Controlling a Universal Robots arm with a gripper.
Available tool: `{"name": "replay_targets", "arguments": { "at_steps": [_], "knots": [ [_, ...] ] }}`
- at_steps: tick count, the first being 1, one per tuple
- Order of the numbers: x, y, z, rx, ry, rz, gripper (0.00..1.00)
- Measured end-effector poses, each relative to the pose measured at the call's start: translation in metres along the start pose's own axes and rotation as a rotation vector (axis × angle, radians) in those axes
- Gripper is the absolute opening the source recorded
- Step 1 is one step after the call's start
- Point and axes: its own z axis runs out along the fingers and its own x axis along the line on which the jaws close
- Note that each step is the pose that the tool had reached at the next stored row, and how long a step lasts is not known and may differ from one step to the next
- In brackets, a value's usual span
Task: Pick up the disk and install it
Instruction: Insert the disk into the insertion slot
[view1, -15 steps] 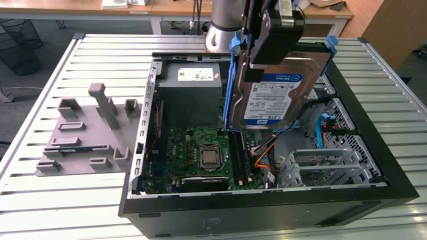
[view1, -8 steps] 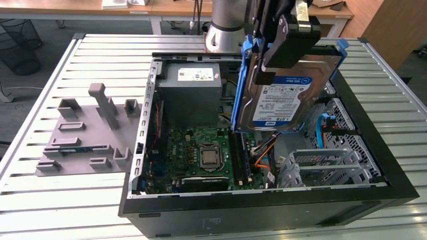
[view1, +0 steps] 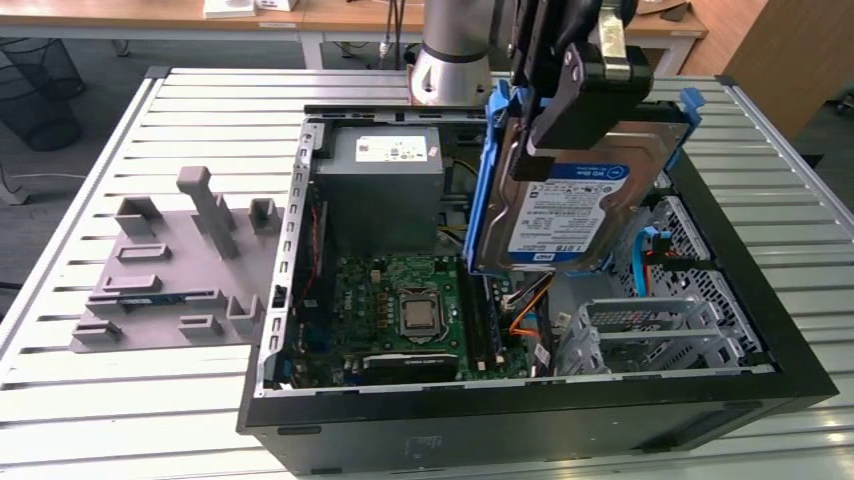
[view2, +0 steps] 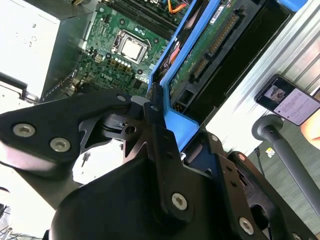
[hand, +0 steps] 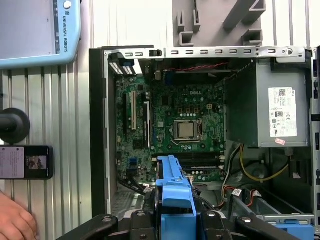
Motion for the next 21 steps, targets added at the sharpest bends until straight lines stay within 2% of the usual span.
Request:
{"name": "replay_targets", "arguments": {
  "at_steps": [11,17,21],
  "knots": [
    [0.0015,-0.0141,0.0029,0.0000,0.0002,0.000,0.36],
    [0.0129,-0.0163,0.0061,0.0000,0.0002,0.000,0.36],
    [0.0150,-0.0261,0.0080,0.0000,0.0001,0.000,0.36]
  ]
}}
